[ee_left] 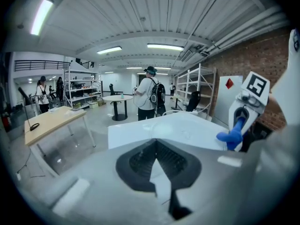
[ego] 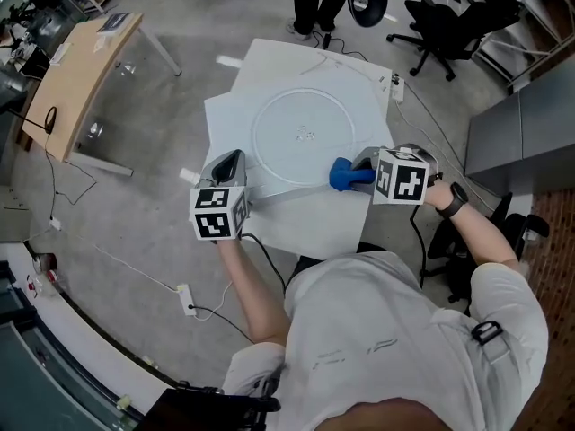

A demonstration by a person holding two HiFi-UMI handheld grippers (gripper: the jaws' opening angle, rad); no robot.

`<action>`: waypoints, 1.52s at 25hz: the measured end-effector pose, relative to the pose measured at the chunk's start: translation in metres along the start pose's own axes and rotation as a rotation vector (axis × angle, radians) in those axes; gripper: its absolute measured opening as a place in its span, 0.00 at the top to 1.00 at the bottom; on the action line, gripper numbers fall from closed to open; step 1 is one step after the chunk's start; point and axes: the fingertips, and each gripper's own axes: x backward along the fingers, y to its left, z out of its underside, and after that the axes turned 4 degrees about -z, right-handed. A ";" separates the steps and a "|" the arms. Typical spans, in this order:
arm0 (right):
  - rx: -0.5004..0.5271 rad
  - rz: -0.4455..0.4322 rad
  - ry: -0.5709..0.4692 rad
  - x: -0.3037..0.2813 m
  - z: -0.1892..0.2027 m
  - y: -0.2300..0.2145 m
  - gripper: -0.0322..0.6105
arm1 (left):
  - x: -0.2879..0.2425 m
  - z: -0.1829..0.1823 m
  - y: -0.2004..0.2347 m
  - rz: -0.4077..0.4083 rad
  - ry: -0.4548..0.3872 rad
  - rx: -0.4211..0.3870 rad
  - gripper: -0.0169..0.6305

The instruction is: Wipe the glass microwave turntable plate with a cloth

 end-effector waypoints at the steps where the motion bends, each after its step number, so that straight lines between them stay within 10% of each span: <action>1: 0.031 -0.019 -0.008 -0.005 -0.012 0.006 0.87 | 0.002 0.002 0.002 -0.008 -0.001 0.007 0.97; 11: 0.219 -0.004 -0.051 -0.055 -0.133 -0.005 0.87 | 0.020 0.007 0.019 -0.056 -0.033 0.072 0.97; 19: 0.100 0.170 -0.121 -0.071 -0.192 -0.128 0.87 | 0.029 0.005 0.015 -0.030 -0.041 0.081 0.97; 25: -0.094 0.324 -0.004 -0.051 -0.132 -0.224 0.87 | 0.030 0.001 0.010 -0.019 -0.038 0.061 0.97; 38: -0.214 0.259 0.006 0.013 0.011 -0.179 0.87 | 0.012 -0.013 -0.006 0.015 -0.049 0.033 0.97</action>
